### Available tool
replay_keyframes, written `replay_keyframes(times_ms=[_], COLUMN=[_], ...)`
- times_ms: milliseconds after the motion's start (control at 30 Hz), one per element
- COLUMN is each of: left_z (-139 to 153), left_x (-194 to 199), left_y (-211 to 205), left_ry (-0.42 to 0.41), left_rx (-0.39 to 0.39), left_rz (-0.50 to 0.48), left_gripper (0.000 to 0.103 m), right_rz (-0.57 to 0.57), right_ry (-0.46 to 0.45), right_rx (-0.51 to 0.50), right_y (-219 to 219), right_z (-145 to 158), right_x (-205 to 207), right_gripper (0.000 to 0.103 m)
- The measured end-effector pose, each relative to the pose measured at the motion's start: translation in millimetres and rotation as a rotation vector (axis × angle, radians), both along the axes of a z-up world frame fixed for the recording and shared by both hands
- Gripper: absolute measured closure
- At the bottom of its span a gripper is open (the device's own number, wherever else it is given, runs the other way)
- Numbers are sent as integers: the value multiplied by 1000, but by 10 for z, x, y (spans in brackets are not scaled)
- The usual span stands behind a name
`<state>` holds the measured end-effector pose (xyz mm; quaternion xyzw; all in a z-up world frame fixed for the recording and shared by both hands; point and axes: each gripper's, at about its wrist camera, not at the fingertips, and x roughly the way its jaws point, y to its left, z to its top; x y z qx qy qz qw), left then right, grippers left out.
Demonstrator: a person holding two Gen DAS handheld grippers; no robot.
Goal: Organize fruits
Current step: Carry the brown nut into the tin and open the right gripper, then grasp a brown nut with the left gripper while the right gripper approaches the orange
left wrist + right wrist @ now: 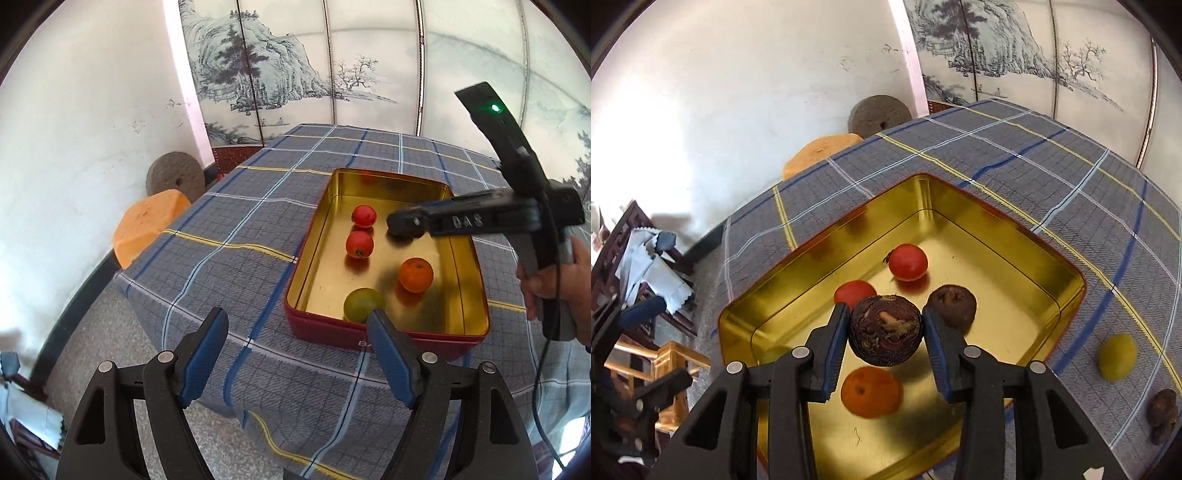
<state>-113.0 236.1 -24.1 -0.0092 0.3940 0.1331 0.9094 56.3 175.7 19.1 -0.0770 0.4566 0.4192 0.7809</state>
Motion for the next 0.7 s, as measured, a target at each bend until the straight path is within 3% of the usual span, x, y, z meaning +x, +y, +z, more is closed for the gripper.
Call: replay_keyframes(times_ms=[33, 200, 400, 500, 633, 700], left_z=[9, 28, 85, 116, 200, 219], left_x=[2, -36, -43, -48, -58, -42], left_y=[7, -4, -217, -409, -693, -807], left_ry=[0, -6, -21, -27, -56, -58], left_rx=[-1, -2, 24, 44, 23, 19], left_rz=[-1, -7, -74, -125, -220, -247], left_gripper=[25, 25, 23, 23, 23, 23], right_rz=[-10, -83, -192, -287, -409, -518], right_ry=[4, -70, -240, -307, -269, -267], right_rx=[19, 184, 271, 215, 137, 25], right_y=[-5, -251, -1087, -1643, -2476, -2945], right_z=[22, 400, 811, 775, 554, 403], right_x=[14, -52, -470, -685, -779, -797], right_gripper=[63, 30, 4, 0, 0, 0])
